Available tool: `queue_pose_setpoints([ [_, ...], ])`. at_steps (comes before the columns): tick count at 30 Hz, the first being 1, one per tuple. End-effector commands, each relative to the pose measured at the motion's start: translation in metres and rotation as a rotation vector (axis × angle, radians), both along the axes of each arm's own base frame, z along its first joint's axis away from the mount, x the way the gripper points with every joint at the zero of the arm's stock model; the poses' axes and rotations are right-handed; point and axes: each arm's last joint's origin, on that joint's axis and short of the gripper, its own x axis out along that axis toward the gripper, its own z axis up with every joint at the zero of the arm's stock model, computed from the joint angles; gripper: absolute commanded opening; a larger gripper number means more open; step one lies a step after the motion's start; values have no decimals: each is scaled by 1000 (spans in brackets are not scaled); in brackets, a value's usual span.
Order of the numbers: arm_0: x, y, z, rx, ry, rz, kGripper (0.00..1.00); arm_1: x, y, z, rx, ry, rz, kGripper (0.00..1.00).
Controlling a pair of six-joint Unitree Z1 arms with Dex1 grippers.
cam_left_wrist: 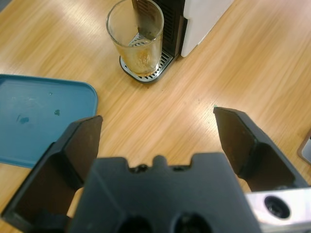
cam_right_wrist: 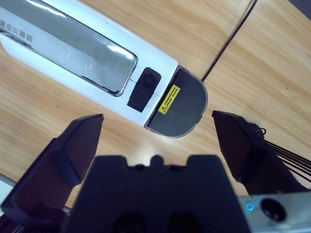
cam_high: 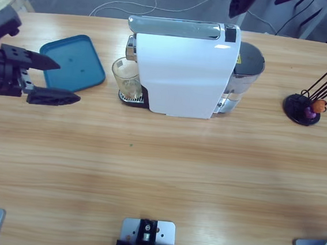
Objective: Pour coffee
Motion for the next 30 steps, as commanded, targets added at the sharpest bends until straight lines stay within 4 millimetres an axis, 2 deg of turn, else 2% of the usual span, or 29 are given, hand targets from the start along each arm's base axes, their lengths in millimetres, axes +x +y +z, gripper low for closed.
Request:
queue_pose_setpoints([
  [1,-8,5,-9,7,18,9,996,5,8,-17,-55,40,-9,1000],
  [7,-8,5,-8,6,12,10,996,9,10,-19,-67,29,-16,1000],
  [11,-6,3,-14,24,35,11,996,15,14,-20,-56,15,-16,1000],
  [16,-9,6,-13,22,28,13,996,5,7,0,-25,-29,-18,1000],
  [20,-14,9,-11,15,17,12,996,-21,-9,16,-17,-46,-6,1000],
  [24,-20,14,-13,14,18,11,996,-63,-37,22,23,-82,-14,1000],
  [27,-22,15,-13,10,15,10,996,-94,-55,9,53,-89,-30,1000],
  [30,-26,18,-7,-6,-9,10,996,-128,-70,-19,60,-90,8,1000],
])
